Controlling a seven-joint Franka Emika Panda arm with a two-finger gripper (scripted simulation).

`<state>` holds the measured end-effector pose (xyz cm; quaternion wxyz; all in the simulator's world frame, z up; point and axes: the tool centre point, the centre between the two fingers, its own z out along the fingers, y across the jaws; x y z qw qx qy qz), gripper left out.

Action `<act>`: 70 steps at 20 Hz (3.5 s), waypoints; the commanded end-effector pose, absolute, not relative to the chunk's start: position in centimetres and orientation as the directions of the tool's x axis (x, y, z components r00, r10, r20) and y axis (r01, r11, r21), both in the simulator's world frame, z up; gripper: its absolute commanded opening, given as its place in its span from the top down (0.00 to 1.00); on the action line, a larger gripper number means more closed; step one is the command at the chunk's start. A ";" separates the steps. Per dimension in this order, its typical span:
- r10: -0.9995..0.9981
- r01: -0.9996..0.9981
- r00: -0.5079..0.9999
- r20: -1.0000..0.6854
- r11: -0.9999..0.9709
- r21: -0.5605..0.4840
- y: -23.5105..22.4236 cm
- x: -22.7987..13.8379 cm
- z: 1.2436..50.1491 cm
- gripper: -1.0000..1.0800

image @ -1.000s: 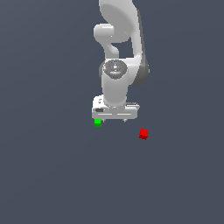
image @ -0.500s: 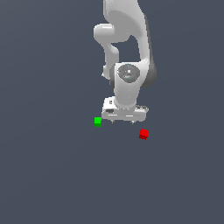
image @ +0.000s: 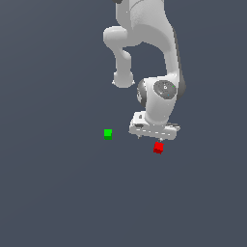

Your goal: Stack the red cube on top of the green cube.

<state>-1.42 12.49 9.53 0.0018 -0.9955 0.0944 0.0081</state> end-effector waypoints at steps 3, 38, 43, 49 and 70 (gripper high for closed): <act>-0.234 -0.234 0.972 -0.008 -0.972 -0.001 15.1 -1.0 8.4 0.04; -0.285 -0.285 0.958 0.000 -0.958 0.000 18.1 -0.1 2.0 1.00; -0.285 -0.285 0.958 0.000 -0.958 0.000 18.1 -0.1 2.0 1.00; -0.285 -0.285 0.958 0.000 -0.958 0.000 18.1 -0.2 2.1 1.00; -0.285 -0.285 0.958 0.000 -0.958 0.000 18.1 -0.2 11.9 1.00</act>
